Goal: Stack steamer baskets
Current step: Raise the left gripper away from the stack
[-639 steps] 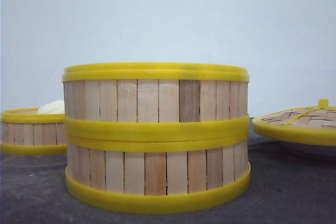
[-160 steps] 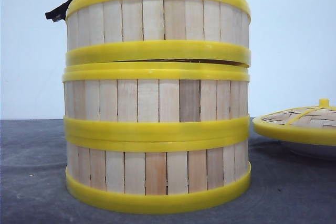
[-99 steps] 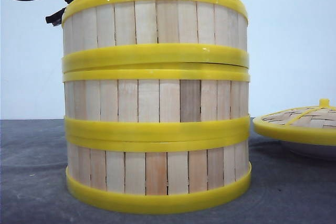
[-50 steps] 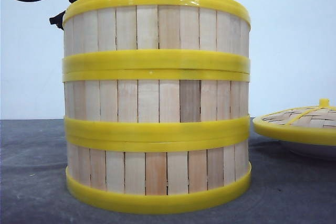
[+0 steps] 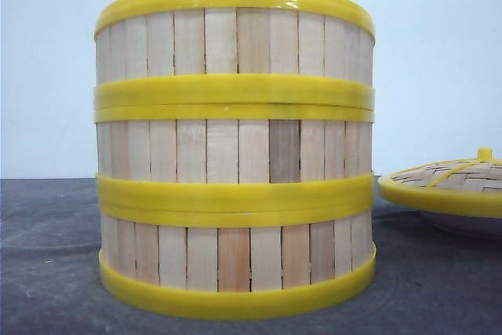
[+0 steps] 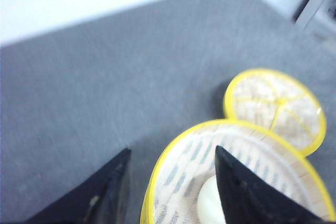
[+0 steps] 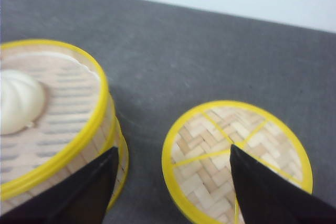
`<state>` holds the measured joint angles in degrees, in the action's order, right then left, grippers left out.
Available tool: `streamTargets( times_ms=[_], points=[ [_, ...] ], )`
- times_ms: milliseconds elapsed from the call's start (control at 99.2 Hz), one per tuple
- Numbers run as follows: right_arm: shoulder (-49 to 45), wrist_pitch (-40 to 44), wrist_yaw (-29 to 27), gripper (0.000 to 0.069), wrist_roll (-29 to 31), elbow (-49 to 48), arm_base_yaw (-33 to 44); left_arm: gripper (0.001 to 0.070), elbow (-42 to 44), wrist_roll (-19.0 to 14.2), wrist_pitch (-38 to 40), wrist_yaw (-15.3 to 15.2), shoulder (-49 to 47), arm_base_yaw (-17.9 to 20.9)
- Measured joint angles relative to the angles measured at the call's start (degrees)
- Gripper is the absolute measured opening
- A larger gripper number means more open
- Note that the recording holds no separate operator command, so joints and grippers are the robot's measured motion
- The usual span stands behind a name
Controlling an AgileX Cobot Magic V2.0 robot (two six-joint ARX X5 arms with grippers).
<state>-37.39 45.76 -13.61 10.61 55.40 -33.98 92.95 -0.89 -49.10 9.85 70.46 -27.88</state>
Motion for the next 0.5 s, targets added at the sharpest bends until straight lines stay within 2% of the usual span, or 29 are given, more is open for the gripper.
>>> streamTargets(
  times_ms=[272, 434, 504],
  points=[
    [-10.3, -2.8, 1.4, 0.0418, 0.4, 0.0, 7.9, 0.0296, -1.5, 1.6, -1.5, -1.0, -14.0, 0.0],
    [-16.5, -4.4, 5.5, 0.0418, 0.3, 0.0, 14.8, 0.0277, -8.2, 2.3, -1.9, -1.1, -22.1, 0.0],
    [-19.8, -4.5, 8.9, 0.0418, 0.3, 0.0, 18.4, 0.0268, -13.0, 2.3, -1.9, -1.1, -26.4, 0.0]
  ],
)
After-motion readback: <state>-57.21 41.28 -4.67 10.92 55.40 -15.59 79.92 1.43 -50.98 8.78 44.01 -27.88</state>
